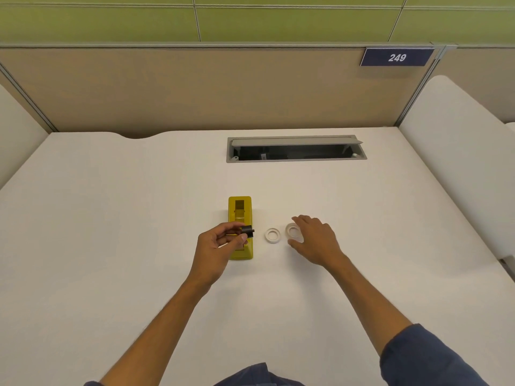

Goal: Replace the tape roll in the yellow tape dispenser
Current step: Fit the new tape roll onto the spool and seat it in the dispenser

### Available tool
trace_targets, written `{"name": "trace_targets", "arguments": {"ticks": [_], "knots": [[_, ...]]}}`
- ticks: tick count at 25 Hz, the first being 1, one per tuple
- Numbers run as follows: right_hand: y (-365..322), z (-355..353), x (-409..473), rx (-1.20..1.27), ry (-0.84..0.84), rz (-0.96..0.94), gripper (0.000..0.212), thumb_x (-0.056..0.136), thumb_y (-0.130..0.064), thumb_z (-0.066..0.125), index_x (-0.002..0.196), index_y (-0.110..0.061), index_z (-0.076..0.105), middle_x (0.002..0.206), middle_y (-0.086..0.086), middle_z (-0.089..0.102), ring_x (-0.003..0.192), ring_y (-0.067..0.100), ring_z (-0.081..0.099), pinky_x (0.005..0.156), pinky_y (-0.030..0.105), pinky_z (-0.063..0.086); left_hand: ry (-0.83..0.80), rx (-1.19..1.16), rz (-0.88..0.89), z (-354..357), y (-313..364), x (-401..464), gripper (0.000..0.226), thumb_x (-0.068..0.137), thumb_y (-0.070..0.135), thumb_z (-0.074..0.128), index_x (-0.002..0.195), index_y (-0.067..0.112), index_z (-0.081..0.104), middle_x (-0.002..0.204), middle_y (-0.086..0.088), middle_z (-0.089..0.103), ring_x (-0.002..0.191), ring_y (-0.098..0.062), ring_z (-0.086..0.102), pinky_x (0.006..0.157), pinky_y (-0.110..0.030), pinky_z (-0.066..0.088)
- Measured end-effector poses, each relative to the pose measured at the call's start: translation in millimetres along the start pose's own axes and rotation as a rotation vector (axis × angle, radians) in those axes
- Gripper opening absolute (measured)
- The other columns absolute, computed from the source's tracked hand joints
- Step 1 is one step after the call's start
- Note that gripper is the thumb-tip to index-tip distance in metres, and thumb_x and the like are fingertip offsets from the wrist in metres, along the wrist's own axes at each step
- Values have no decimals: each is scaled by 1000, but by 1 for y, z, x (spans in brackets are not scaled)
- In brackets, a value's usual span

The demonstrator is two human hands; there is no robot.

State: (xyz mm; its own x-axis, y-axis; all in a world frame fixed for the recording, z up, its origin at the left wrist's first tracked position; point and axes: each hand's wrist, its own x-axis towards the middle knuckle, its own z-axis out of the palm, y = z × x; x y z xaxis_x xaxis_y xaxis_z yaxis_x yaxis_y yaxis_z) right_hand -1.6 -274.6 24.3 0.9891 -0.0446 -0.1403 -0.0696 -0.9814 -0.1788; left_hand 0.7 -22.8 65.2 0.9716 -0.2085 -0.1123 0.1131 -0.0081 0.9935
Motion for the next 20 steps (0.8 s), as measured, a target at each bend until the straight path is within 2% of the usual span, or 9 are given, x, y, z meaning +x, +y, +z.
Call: {"name": "trace_targets", "arguments": {"ticks": [3,6,10,13,15,18,20], "knots": [[3,8,6,-37,-5,1,58,90,-51,55,139,-22,41,143,-1,46,122,23,48,93,37,39,11,14,1,1,0,-1,24,83,12,69,102,26,70,99,2,75,90,-18,72,77,-22,57],[3,15,8,30,30,19,49,91,-44,56,134,-21,48,135,1,51,114,25,53,88,35,42,10,21,-3,1,0,-1,24,82,12,70,101,28,70,99,4,75,90,-17,72,75,-21,56],[4,16,6,195,73,69,50,88,-39,61,133,-20,48,131,0,54,111,24,56,85,35,46,14,30,-10,0,-1,-1,25,82,12,70,101,29,71,101,3,75,91,-18,71,83,-29,56],[1,9,0,500,165,118,47,83,-39,68,125,-24,54,124,-5,59,102,19,62,83,33,49,19,40,-8,0,-2,-2,24,82,13,70,101,28,70,102,3,75,91,-18,71,84,-31,56],[-6,1,-6,747,220,124,43,82,-38,71,120,-24,58,119,-10,61,95,10,63,79,25,49,18,41,-8,0,-1,-2,24,83,13,69,101,28,70,103,2,74,91,-19,71,85,-32,56],[-18,-15,-18,1056,210,130,40,81,-35,74,118,-27,62,116,-15,64,94,1,64,70,12,50,13,48,0,1,0,-2,24,84,13,68,104,26,70,104,2,74,91,-18,72,84,-31,56],[-25,-26,-25,1162,161,93,37,82,-32,75,117,-28,63,115,-14,66,95,2,66,72,11,49,1,42,11,2,2,-2,24,84,12,68,105,25,70,102,3,75,89,-18,72,82,-30,57]]}}
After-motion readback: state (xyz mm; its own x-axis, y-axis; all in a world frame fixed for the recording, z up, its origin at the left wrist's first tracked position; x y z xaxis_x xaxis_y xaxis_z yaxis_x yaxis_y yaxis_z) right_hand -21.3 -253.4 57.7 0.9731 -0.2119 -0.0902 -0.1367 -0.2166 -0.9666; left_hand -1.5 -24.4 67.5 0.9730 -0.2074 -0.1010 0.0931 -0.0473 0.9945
